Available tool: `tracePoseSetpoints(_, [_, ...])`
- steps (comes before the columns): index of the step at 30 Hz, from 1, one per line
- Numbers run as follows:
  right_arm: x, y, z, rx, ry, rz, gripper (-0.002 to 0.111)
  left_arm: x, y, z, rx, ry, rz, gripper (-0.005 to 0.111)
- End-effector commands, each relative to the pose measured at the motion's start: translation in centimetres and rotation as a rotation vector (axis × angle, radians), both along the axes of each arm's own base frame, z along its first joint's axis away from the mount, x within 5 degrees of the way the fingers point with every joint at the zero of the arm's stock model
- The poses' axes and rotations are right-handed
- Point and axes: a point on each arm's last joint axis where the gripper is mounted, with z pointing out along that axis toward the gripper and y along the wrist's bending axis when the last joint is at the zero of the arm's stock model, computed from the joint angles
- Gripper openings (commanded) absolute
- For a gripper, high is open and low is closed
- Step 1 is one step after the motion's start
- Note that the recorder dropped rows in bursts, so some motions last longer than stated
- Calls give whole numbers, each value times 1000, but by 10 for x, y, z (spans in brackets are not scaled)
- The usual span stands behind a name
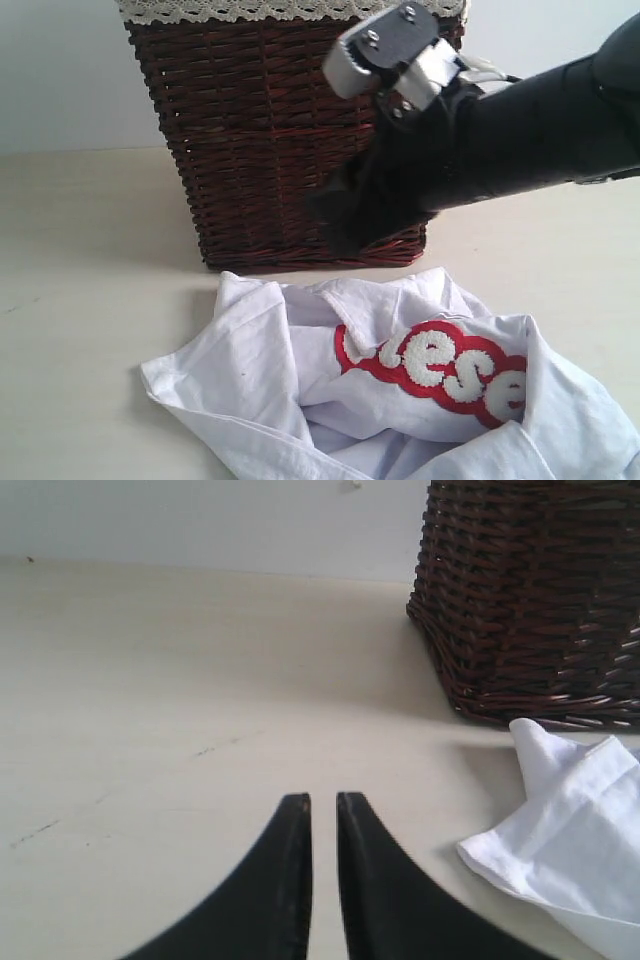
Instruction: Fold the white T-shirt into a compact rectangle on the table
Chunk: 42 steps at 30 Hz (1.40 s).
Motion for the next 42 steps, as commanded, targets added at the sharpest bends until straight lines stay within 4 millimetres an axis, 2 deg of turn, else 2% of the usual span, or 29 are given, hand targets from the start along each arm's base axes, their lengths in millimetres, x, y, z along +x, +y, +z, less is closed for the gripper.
tracePoseSetpoints(1, [34, -54, -37, -199, 144, -160, 21, 0, 0, 1, 2, -14, -6, 12])
tracePoseSetpoints(4, [45, -77, -69, -258, 286, -146, 24, 0, 0, 1, 2, -14, -6, 12])
tracePoseSetpoints(7, [52, -87, -101, -314, 369, -84, 37, 0, 0, 1, 2, -14, -6, 12])
tracePoseSetpoints(9, [63, -92, -118, -334, 346, -136, 45, 0, 0, 1, 2, -14, -6, 12])
tracePoseSetpoints(12, [77, -95, -135, -352, 287, -229, 45, 0, 0, 1, 2, -14, -6, 12])
tracePoseSetpoints(14, [81, -96, -146, -353, 283, -259, 43, 0, 0, 1, 2, -14, -6, 12])
tracePoseSetpoints(18, [84, -97, -172, -381, 304, -249, 28, 0, 0, 1, 2, -14, -6, 12])
tracePoseSetpoints(24, [92, -106, -193, -439, 262, -303, 9, 0, 0, 1, 2, -14, -6, 12])
tracePoseSetpoints(26, [99, -116, -192, -444, 217, -391, 7, 0, 0, 1, 2, -14, -6, 12])
tracePoseSetpoints(29, [115, -142, -185, -445, 100, -595, 6, 0, 0, 1, 2, -14, -6, 12])
tracePoseSetpoints(34, [143, -179, -159, -481, -153, -810, 7, 0, 0, 1, 2, -14, -6, 12])
tracePoseSetpoints(38, [145, -179, -134, -449, -212, -826, 7, 0, 0, 1, 2, -14, -6, 12])
tracePoseSetpoints(42, [136, -170, -101, -356, -171, -772, 7, 0, 0, 1, 2, -14, -6, 12])
